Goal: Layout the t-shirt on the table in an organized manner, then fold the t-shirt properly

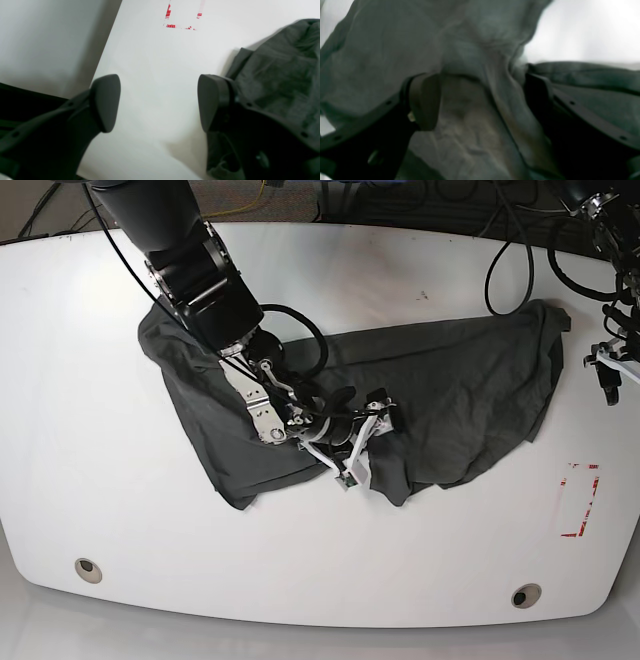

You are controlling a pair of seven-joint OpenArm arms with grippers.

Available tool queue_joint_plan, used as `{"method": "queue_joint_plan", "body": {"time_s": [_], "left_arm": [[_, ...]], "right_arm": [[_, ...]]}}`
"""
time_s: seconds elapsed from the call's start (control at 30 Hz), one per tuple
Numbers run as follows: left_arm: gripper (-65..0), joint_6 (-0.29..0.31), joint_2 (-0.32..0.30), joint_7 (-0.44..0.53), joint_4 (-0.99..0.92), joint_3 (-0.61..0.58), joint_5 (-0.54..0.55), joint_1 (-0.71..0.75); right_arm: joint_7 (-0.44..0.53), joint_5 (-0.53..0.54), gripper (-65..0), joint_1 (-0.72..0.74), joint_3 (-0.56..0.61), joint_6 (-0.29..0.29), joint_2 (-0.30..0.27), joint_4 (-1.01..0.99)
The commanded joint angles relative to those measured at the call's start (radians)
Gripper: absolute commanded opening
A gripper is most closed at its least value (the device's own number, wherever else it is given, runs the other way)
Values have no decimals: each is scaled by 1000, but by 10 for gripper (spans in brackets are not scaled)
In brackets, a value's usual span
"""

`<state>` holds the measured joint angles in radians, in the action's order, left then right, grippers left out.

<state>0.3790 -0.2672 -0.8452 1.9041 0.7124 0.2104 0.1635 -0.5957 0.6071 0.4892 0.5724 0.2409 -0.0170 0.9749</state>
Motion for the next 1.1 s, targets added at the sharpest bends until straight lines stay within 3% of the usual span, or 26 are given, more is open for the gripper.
{"method": "queue_joint_plan", "body": {"time_s": [0.0, 1.07], "left_arm": [[-200, -4, -16, 20, 16, 3, 5, -9], [-200, -4, -16, 20, 15, 3, 4, -2]], "right_arm": [[16, 12, -171, 36, 13, 8, 4, 26], [20, 6, -169, 113, 11, 2, 24, 52]]}}
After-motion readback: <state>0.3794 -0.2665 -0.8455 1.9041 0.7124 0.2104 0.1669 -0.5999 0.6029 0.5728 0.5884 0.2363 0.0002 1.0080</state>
